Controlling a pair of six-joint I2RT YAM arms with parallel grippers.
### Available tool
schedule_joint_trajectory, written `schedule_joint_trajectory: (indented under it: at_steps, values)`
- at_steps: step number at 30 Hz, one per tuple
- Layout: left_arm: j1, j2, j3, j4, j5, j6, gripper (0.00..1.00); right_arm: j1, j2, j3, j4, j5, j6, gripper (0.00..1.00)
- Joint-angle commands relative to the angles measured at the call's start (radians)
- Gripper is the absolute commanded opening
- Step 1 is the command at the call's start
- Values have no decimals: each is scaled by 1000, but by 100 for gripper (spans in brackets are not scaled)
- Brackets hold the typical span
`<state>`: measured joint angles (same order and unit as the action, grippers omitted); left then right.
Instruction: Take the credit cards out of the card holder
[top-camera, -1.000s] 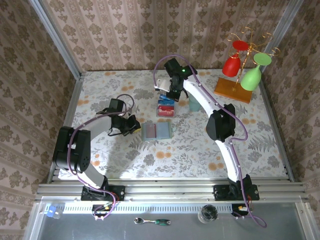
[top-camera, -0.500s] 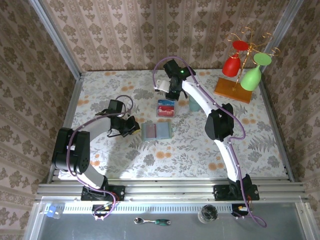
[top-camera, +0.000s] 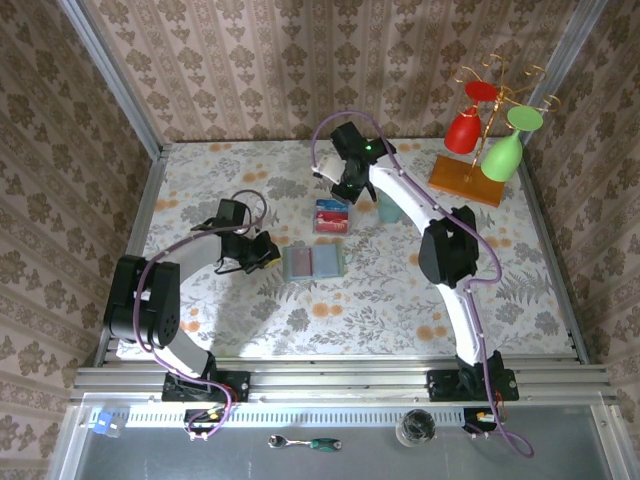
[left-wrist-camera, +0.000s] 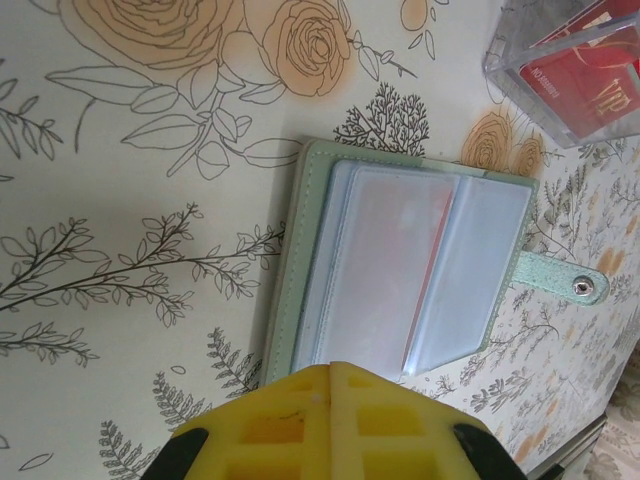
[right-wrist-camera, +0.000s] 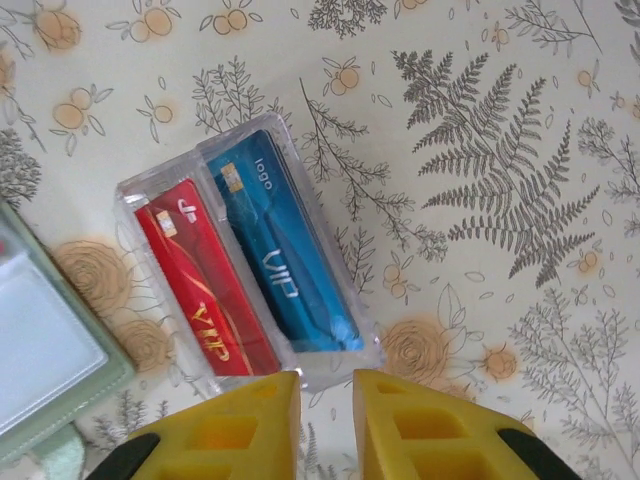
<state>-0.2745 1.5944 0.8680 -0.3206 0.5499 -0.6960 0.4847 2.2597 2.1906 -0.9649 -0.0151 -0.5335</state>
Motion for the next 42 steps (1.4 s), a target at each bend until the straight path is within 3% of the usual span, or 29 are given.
schedule_joint_trajectory:
  at_steps: [1,9,22,28,37,42]
  values:
    - [-8,27,-1,18,9,-16,6,20,-116,-117,104,-29,169,23]
    - [1,56,8,38,23,-3,6,45,-307,-422,333,-41,504,23]
    - [3,75,9,55,48,4,5,111,-450,-774,641,-202,988,18]
    - [1,85,6,66,61,3,2,130,-389,-773,616,-342,1136,17]
    - [-17,115,8,108,73,-21,1,144,-274,-734,614,-449,1277,17]
    - [-21,124,3,120,78,-26,1,146,-232,-725,615,-474,1291,23]
